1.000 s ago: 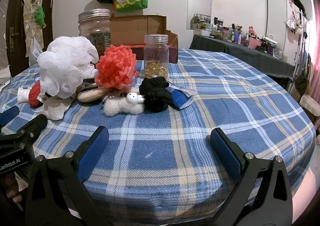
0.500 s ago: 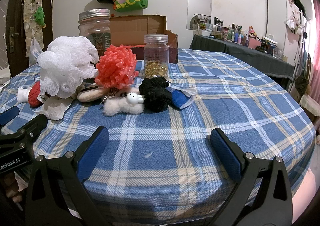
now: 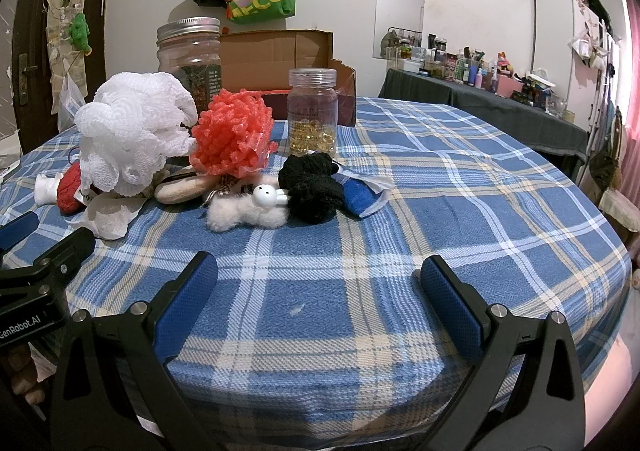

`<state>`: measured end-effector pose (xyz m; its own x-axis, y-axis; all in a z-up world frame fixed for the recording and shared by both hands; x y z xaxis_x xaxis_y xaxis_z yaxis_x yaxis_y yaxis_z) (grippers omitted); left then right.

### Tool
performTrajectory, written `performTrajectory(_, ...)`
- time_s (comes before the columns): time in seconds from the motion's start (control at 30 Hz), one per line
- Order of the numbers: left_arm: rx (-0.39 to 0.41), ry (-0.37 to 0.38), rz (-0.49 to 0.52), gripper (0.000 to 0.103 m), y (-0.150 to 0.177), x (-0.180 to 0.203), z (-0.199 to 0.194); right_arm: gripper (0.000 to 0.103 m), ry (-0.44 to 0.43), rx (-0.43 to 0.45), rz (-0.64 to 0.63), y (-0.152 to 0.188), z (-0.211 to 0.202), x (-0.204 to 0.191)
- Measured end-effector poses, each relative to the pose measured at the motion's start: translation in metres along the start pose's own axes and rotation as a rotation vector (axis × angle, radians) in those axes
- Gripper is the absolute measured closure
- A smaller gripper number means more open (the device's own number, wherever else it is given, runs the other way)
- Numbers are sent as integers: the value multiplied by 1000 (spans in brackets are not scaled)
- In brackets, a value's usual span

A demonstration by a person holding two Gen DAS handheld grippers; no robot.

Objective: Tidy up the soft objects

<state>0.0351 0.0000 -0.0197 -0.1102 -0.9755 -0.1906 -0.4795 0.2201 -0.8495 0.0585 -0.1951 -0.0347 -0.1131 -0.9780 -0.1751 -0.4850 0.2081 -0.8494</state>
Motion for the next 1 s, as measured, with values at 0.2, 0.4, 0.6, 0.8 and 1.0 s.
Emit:
performTrajectory(0.2, 0, 0, 0, 0, 0, 0, 0, 0, 0, 0, 0, 0, 0, 0)
performTrajectory(0.4, -1, 0, 0, 0, 0, 0, 0, 0, 0, 0, 0, 0, 0, 0)
performTrajectory(0.6, -1, 1, 0, 0, 0, 0, 0, 0, 0, 0, 0, 0, 0, 0)
performTrajectory(0.8, -1, 1, -1, 0, 0, 0, 0, 0, 0, 0, -1, 0, 0, 0)
performTrajectory(1.0, -1, 1, -1, 0, 0, 0, 0, 0, 0, 0, 0, 0, 0, 0)
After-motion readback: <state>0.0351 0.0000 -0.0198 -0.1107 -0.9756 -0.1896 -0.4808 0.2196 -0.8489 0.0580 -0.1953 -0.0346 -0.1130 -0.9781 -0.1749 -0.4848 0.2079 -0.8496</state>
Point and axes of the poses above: each gripper's, at about its wrist camera, not at the fingertips, and z roughly the way its jaws point, x to its right, y to its underside, the point moved 4 cm from there along z, roughly the way its jaws point, and after that the axes turned 13 degrees about z, right-handed, at the moved point
